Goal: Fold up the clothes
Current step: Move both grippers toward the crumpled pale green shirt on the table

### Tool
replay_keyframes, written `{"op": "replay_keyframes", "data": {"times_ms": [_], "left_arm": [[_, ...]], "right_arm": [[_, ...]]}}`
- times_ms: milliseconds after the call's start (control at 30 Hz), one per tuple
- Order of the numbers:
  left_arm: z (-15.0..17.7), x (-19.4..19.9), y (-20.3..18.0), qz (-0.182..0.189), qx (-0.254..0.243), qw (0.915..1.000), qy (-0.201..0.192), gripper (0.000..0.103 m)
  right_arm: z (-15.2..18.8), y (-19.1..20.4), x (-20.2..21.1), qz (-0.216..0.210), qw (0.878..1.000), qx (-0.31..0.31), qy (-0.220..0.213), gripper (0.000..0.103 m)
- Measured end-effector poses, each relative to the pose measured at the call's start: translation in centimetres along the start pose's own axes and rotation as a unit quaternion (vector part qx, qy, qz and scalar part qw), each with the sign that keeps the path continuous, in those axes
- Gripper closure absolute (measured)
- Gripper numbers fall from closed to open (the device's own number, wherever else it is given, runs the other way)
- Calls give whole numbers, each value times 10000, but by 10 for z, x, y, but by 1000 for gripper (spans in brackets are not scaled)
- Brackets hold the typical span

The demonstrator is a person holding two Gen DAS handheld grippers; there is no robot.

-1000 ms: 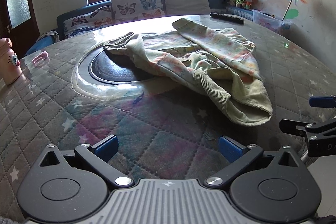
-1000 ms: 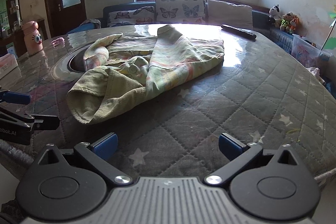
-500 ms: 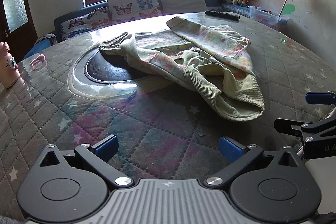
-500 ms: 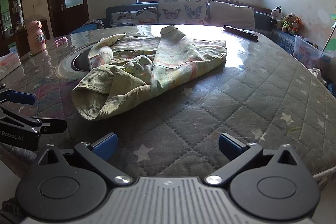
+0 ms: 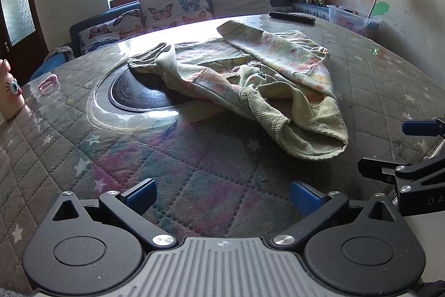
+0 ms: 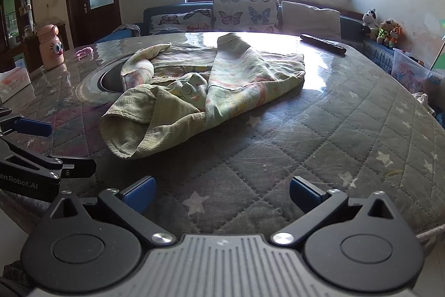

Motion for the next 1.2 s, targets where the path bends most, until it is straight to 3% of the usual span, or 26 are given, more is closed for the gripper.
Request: {"op": "replay_keyframes", "data": {"times_ms": [1200], "left_arm": [[-12, -15, 0, 42, -82, 9999, 83, 0]], "right_arm": [[-13, 0, -15, -51, 9999, 60, 140, 0]]}}
Point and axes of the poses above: each gripper's, at about its wrist camera, not at the fingertips, and x roughly against the way its jaws point, y to its left, z to its underside, the point moved 3 cm from there along -x, roughly the way its jaws point, and after that the axes turned 13 degrees about -z, right-handed, at the moved point
